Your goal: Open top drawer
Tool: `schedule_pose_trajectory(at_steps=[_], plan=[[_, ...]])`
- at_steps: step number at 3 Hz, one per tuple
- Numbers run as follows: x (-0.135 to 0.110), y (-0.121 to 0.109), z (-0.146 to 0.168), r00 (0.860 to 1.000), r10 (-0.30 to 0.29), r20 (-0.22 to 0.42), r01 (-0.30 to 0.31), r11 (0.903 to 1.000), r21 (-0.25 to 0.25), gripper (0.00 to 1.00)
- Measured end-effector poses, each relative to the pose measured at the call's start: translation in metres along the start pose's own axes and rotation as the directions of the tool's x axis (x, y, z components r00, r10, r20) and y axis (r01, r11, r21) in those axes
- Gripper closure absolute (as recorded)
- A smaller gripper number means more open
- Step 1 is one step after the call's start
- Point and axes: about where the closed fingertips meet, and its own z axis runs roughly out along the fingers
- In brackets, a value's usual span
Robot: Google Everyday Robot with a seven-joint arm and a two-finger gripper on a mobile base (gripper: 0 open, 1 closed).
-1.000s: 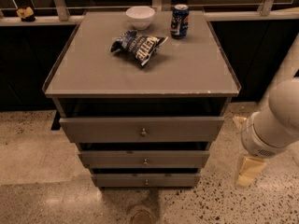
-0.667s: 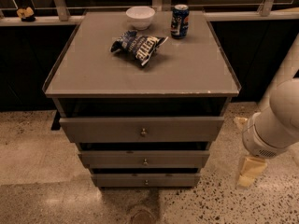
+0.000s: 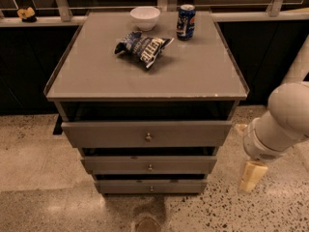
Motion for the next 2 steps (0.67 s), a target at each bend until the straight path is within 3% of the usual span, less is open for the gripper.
schedule_pose_trajectory(at_steps=[1,2], plan=[[-0.020,-0.004,0.032,0.998,-0.058,0.024,0.060,0.9965,-0.059,0.00],[-0.041,-0.008,0.048,0.991,-0.115,0.068,0.119,0.9907,-0.065,0.00]])
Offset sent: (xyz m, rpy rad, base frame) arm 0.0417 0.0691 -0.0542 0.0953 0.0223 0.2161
